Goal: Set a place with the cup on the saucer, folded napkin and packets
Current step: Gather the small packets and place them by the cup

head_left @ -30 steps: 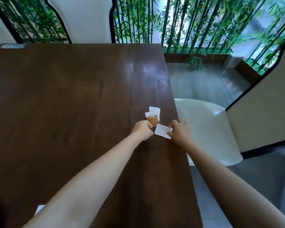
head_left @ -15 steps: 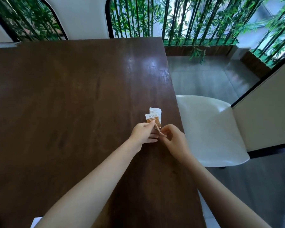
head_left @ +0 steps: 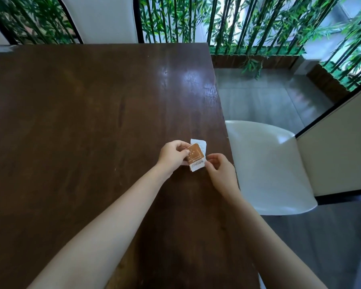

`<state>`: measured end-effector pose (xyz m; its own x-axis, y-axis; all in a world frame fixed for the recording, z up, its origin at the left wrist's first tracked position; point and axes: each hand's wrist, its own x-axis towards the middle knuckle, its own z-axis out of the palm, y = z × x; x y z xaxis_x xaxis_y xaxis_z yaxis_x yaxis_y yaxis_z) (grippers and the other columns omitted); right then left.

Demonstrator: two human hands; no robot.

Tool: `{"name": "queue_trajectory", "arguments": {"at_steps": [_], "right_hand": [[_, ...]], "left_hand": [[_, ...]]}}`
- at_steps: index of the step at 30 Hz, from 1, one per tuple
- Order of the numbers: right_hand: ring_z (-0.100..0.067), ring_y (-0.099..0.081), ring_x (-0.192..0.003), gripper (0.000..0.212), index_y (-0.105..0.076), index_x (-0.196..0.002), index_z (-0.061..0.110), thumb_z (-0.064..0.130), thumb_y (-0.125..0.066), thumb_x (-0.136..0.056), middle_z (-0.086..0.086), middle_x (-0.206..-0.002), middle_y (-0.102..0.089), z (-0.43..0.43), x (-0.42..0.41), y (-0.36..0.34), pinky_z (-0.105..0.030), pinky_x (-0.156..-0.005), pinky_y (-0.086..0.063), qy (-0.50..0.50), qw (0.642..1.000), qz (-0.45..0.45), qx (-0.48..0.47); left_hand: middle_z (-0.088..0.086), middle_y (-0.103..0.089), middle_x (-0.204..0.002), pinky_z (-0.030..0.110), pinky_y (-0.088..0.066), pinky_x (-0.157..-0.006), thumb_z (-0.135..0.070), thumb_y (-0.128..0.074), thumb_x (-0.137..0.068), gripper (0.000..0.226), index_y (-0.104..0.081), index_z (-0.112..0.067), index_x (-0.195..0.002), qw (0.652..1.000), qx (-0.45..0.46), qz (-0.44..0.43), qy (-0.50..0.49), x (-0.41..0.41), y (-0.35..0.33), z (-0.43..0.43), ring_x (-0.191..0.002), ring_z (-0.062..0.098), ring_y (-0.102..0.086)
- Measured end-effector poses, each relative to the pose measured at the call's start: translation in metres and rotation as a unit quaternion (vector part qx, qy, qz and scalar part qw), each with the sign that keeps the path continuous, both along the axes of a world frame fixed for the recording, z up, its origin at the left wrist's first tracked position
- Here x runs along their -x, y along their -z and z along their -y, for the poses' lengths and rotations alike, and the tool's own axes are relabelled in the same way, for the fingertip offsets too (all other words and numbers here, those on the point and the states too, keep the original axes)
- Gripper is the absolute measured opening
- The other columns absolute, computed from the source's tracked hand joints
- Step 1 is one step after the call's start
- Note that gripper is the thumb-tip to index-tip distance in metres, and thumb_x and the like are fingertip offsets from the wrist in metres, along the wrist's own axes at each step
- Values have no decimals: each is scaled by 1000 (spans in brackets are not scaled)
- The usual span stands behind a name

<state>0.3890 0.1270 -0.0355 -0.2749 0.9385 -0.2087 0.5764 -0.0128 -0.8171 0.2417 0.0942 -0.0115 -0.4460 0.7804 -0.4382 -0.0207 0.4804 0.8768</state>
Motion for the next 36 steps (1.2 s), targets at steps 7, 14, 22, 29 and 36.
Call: {"name": "queue_trajectory", "arguments": {"at_steps": [7,14,22,29,36], "right_hand": [[-5,-54,-76,24,-59,-111,12,23,-58,-89,-1,-101,-65,0,16,5,-10,-56,-34,21,999,32,-7],[-7,-59,-73,11,-68,-89,13,20,-59,-88,0,-85,-68,-16,13,-11,-6,-58,-40,-28,998,-19,-43],[-23,-58,-101,19,-65,-107,14,14,-58,-89,-8,-117,-55,-57,42,-18,-26,-77,-45,-221,957,162,-99],[-26,-60,-98,18,-66,-103,11,16,-59,-88,-11,-116,-58,-64,53,-16,-29,-79,-47,-231,943,228,-68],[-16,-57,-80,4,-66,-82,15,16,-63,-85,-2,-88,-63,-64,47,-24,-20,-62,-44,-281,951,130,-9]], "left_hand": [[6,-62,-100,26,-60,-62,0,-50,-91,12,-58,-10,-94,999,13,-30,-37,-6,0,-8,-86,15,-66],[10,-64,-97,33,-60,-68,-1,-54,-90,17,-52,-10,-104,971,28,187,-148,-32,4,29,-84,20,-68],[8,-67,-74,36,-61,-56,-17,-58,-91,4,-57,-13,-92,986,119,30,-110,-34,19,17,-53,17,-66],[-6,-56,-92,20,-49,-52,-30,-59,-89,18,-54,-18,-102,966,95,-237,-31,-39,23,16,-70,11,-60],[3,-56,-122,31,-45,-91,-33,-61,-87,43,-52,-14,-125,965,50,-256,-21,-29,25,13,-115,20,-50]]}}
